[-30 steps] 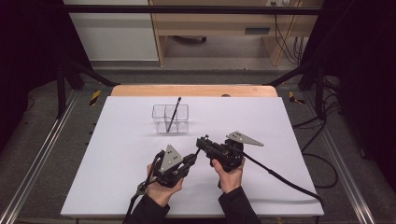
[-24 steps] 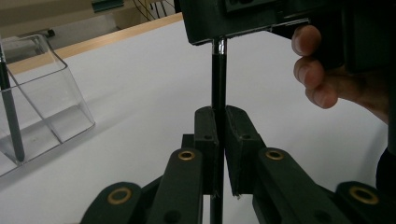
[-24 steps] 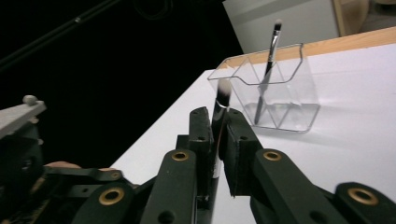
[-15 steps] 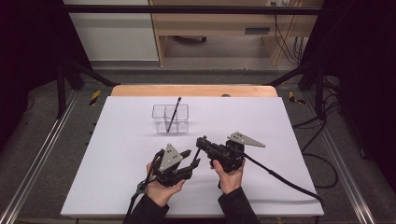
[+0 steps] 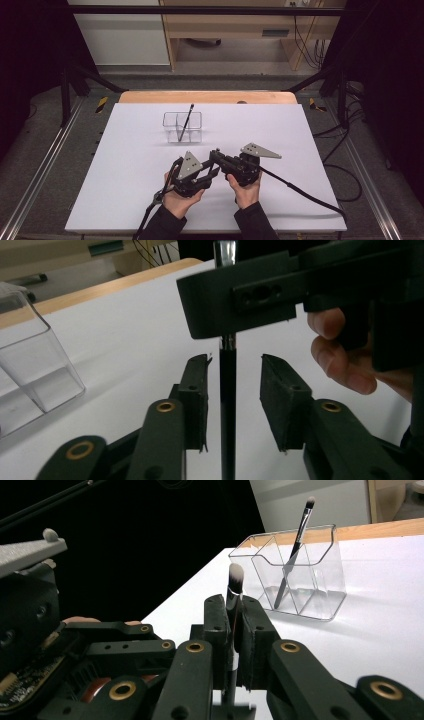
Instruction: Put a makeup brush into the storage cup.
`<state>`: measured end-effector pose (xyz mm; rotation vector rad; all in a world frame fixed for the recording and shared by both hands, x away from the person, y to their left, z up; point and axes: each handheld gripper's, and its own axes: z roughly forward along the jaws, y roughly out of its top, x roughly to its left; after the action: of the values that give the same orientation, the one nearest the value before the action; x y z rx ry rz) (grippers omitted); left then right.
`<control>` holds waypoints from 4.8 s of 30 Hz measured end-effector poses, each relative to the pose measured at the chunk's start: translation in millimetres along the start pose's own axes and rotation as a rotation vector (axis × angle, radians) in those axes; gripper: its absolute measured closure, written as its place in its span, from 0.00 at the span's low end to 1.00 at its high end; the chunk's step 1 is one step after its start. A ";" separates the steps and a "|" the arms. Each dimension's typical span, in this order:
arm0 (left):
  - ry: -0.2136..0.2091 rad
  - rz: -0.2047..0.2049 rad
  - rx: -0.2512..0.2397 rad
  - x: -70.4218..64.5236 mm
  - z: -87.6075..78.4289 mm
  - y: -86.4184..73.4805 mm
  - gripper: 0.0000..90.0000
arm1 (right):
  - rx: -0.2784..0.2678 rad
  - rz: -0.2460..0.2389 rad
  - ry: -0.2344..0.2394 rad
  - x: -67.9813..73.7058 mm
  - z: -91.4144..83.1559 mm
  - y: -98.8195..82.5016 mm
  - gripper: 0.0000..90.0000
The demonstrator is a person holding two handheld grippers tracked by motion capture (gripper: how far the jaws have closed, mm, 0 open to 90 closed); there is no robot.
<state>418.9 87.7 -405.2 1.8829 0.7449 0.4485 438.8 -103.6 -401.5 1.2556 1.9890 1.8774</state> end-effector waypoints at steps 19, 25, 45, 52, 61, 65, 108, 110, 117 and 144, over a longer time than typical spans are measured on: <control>0.025 -0.034 -0.003 1.3 -1.2 2.6 0.92 | -0.012 -0.037 -0.006 2.2 -0.7 0.8 0.87; 0.045 -0.043 -0.003 7.8 -4.0 2.2 0.92 | -0.048 -0.060 -0.025 3.7 -3.7 2.2 0.66; 0.095 -0.099 -0.051 41.9 -28.0 8.3 0.92 | -0.026 -0.218 -0.206 -0.5 -17.1 11.8 0.19; 0.119 -0.099 -0.082 55.7 -40.2 20.4 0.92 | 0.016 -0.244 -0.258 -4.4 -21.3 12.6 0.07; 0.155 -0.077 -0.087 73.4 -50.4 38.0 0.92 | 0.037 -0.245 -0.303 -16.4 -35.9 12.4 0.04; 0.176 -0.066 -0.092 79.2 -51.6 45.1 0.92 | 0.052 -0.249 -0.321 -22.9 -43.2 9.7 0.04; 0.236 -0.066 -0.095 133.0 -2.0 86.0 0.92 | 0.153 -0.289 -0.401 -46.5 -67.2 -10.4 0.01; 0.239 -0.069 -0.098 135.4 0.3 87.9 0.92 | 0.153 -0.287 -0.403 -47.4 -68.6 -10.4 0.01; 0.255 -0.071 -0.102 146.4 5.9 92.4 0.92 | 0.149 -0.290 -0.404 -47.6 -71.3 -10.1 0.01; 0.305 -0.096 -0.083 177.5 43.6 78.9 0.92 | 0.149 -0.289 -0.401 -48.0 -71.2 -9.5 0.01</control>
<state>599.7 154.6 -355.5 1.7118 0.9980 0.7042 422.2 -187.3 -415.0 1.1875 1.9844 1.2535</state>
